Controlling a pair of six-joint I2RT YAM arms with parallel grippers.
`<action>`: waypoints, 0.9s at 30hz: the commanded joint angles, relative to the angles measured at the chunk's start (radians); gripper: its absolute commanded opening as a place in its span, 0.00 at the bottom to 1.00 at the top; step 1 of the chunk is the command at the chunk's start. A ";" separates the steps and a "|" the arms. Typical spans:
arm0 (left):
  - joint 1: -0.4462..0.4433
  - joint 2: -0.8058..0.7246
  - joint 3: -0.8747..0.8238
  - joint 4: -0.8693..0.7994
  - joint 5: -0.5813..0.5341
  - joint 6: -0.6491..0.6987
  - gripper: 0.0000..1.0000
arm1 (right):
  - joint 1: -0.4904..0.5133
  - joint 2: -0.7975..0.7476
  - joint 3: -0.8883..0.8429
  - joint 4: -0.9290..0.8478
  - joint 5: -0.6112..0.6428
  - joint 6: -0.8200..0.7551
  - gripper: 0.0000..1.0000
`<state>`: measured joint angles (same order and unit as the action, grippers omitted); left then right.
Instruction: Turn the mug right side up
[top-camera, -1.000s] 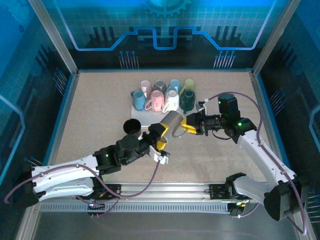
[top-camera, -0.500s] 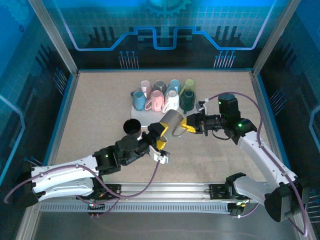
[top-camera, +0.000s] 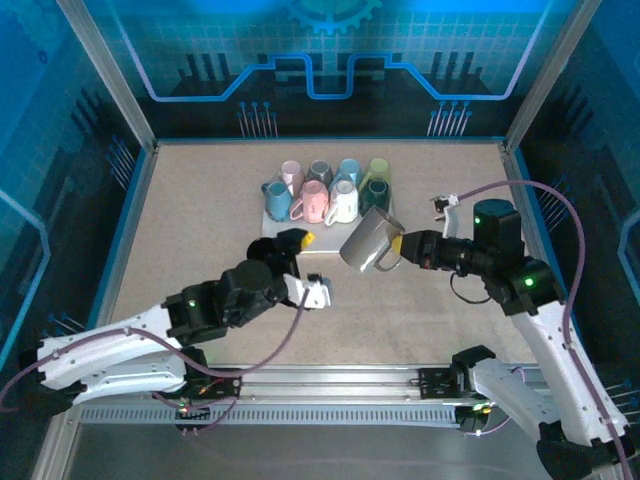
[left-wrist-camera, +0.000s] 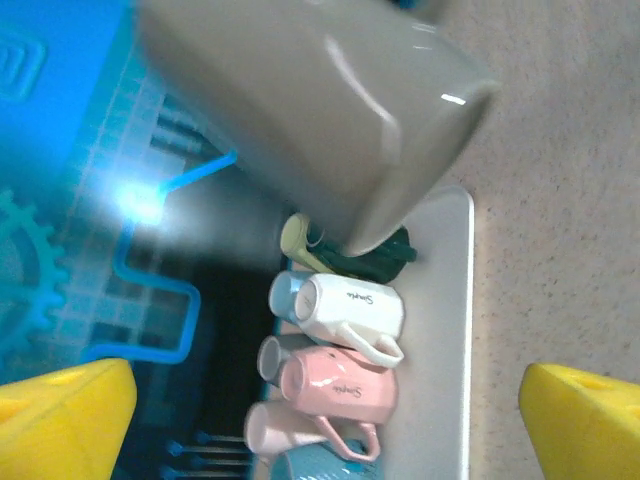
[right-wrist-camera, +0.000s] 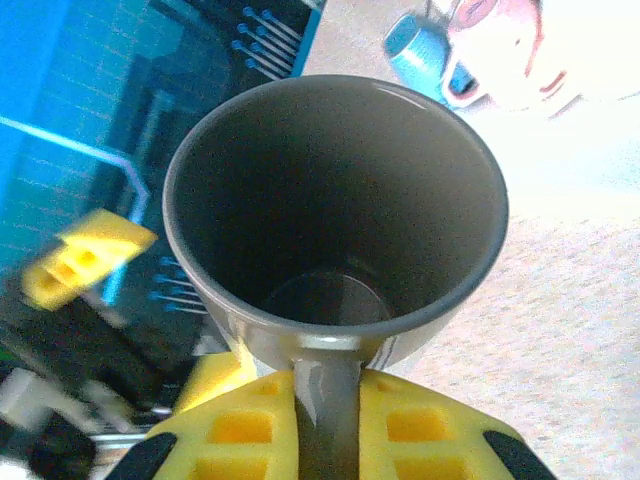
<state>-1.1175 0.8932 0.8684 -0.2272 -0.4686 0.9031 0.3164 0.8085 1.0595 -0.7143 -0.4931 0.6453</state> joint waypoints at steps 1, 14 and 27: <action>-0.005 -0.002 0.138 -0.317 -0.045 -0.520 0.99 | 0.057 -0.036 0.009 0.022 0.261 -0.189 0.00; 0.107 -0.194 0.179 -0.380 -0.131 -0.998 0.99 | 0.451 0.071 -0.267 0.536 0.660 -0.427 0.00; 0.114 -0.375 0.026 -0.165 -0.229 -1.000 0.99 | 0.739 0.568 -0.135 0.725 1.121 -0.272 0.00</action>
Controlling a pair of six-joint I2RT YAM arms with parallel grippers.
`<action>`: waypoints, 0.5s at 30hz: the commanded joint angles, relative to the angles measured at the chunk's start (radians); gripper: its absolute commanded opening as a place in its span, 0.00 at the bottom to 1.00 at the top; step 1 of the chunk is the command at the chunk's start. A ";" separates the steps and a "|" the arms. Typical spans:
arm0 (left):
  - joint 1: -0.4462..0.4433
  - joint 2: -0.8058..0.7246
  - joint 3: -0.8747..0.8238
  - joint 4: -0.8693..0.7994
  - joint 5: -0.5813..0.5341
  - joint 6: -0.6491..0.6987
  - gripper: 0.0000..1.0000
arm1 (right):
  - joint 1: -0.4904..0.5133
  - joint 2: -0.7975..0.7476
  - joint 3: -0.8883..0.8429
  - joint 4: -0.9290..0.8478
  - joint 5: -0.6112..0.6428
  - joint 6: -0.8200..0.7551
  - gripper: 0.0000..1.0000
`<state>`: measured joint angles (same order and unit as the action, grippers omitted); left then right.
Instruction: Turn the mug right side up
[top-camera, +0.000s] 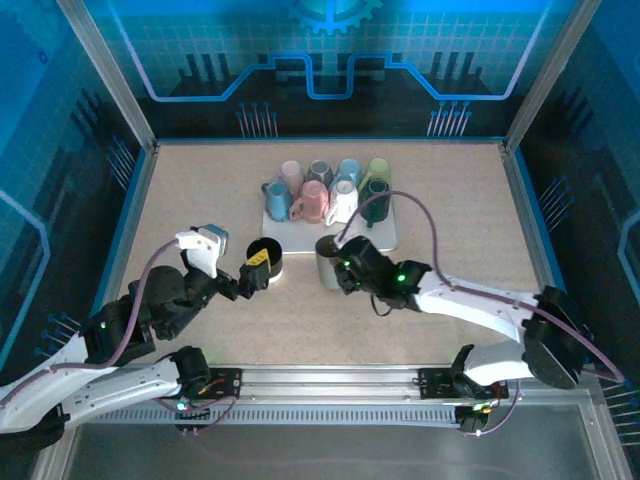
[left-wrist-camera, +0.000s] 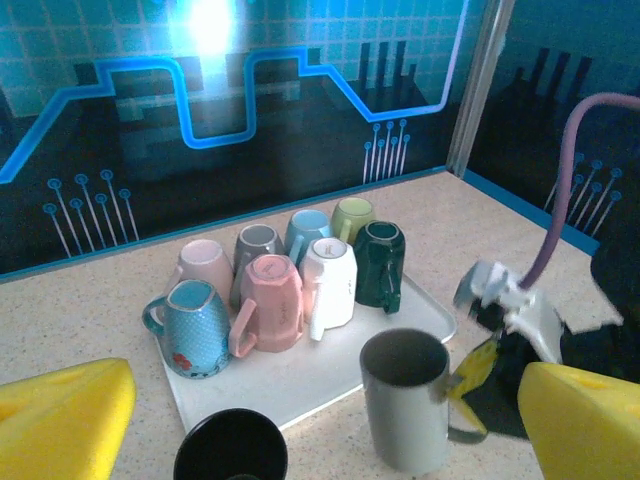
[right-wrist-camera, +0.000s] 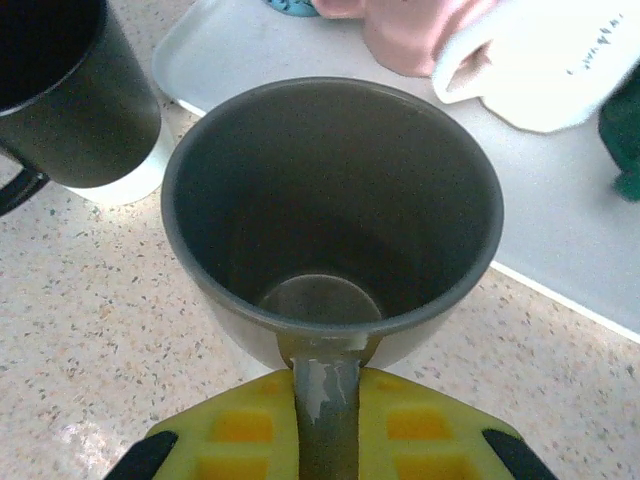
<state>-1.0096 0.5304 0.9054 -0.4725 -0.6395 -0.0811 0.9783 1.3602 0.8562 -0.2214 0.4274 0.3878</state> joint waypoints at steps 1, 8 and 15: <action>0.006 -0.011 -0.016 0.087 -0.075 -0.011 0.99 | 0.087 0.029 0.060 0.274 0.213 -0.022 0.00; 0.030 -0.031 -0.062 0.125 -0.076 -0.003 0.99 | 0.086 0.111 -0.008 0.486 0.174 -0.037 0.00; 0.035 -0.030 -0.068 0.118 -0.057 -0.001 0.99 | 0.086 0.168 0.013 0.517 0.189 -0.033 0.00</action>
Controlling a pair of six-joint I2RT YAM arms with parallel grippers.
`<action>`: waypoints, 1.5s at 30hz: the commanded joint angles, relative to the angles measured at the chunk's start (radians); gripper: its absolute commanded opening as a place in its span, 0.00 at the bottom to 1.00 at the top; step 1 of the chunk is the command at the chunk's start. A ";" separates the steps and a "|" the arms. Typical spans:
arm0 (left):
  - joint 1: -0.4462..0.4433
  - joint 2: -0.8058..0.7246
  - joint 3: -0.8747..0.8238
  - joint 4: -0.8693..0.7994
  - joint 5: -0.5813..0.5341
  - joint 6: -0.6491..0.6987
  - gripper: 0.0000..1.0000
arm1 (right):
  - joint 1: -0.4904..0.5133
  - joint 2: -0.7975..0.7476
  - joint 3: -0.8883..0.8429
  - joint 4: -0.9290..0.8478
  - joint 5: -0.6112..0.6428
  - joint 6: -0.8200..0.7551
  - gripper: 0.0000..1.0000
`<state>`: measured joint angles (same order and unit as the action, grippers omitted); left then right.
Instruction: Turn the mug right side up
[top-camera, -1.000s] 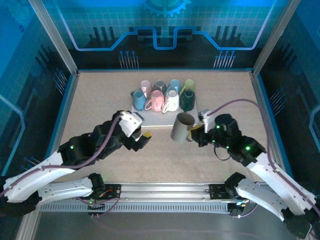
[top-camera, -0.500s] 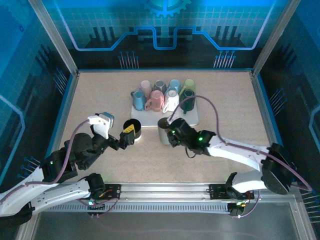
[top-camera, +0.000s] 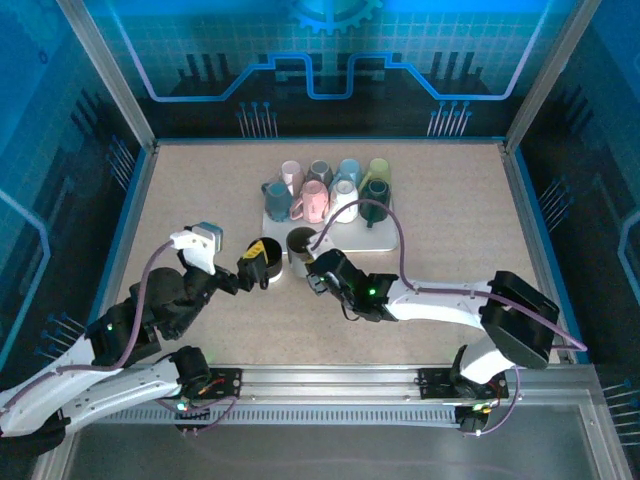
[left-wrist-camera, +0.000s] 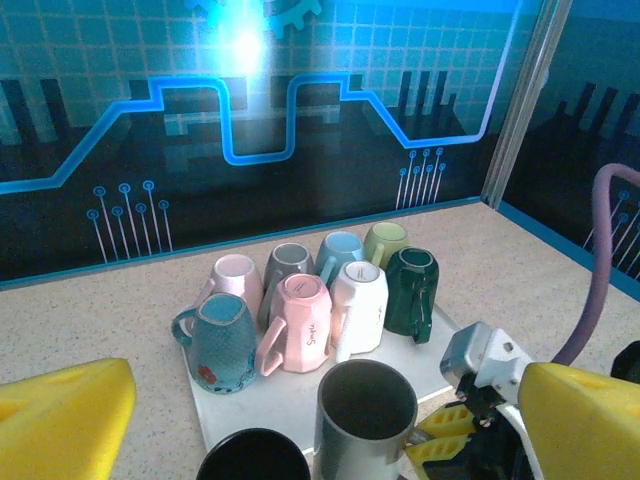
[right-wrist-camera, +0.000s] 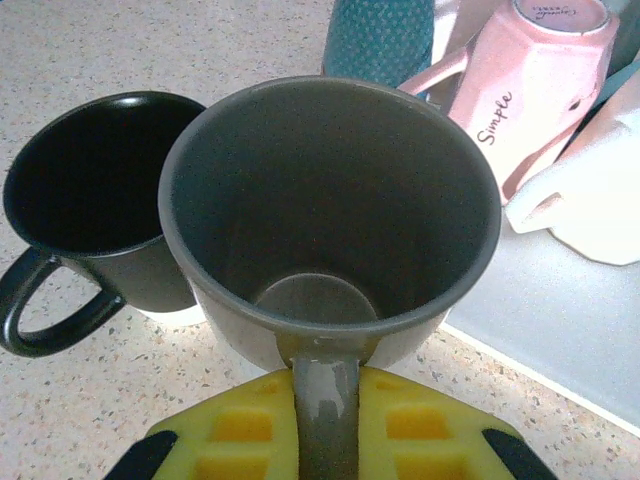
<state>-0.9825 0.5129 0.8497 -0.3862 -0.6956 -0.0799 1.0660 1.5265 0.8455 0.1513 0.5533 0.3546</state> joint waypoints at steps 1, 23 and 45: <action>0.008 -0.013 -0.015 0.033 -0.002 -0.002 0.99 | -0.001 0.005 0.027 0.139 0.062 0.004 0.00; 0.038 -0.013 -0.021 0.031 0.008 -0.008 0.99 | 0.028 0.100 -0.032 0.237 0.073 -0.005 0.03; 0.049 -0.008 -0.023 0.020 0.013 -0.027 0.99 | 0.059 0.100 -0.035 0.228 0.096 0.017 0.30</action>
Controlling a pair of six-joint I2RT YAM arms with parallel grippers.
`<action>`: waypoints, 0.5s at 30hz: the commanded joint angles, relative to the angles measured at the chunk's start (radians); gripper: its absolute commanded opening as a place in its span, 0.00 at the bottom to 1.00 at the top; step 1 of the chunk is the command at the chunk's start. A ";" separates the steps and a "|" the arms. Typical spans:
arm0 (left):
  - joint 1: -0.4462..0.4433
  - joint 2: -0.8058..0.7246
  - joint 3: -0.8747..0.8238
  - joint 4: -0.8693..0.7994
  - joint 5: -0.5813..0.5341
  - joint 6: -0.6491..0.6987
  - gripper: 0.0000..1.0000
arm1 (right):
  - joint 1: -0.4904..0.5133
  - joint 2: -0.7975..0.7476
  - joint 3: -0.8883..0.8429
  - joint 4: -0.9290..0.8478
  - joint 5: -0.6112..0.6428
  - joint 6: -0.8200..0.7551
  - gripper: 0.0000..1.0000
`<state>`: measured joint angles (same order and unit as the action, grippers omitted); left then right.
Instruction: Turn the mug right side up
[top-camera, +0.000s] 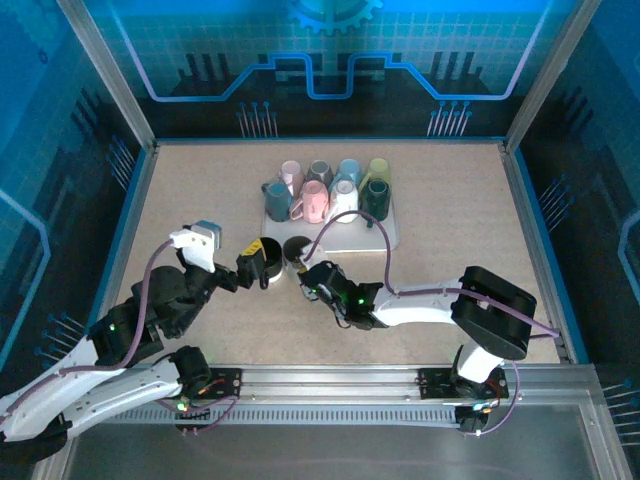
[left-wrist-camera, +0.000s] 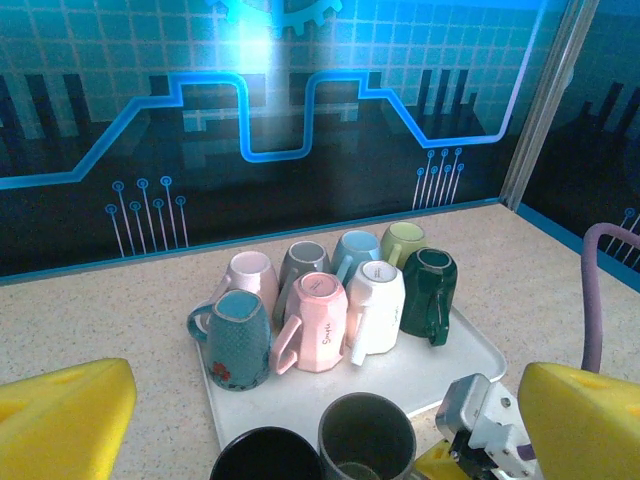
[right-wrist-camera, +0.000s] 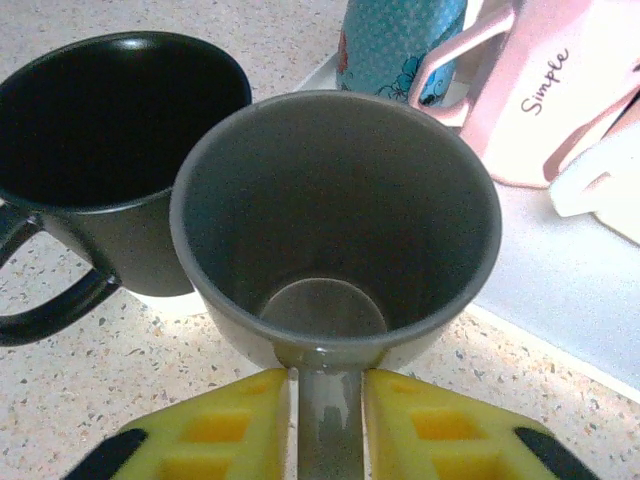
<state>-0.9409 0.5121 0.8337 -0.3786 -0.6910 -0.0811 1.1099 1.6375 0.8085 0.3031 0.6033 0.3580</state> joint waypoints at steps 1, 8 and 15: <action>0.009 -0.006 -0.006 0.013 0.008 -0.025 0.99 | 0.016 -0.013 0.003 0.076 0.044 0.013 0.30; 0.010 -0.006 -0.005 0.004 0.009 -0.030 0.99 | 0.024 -0.038 0.005 0.062 0.032 0.007 0.33; 0.010 0.009 0.000 -0.009 0.019 -0.032 0.99 | 0.024 -0.124 -0.016 0.042 -0.005 -0.028 0.49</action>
<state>-0.9379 0.5133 0.8337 -0.3851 -0.6895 -0.0872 1.1191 1.5757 0.8062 0.3153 0.6018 0.3470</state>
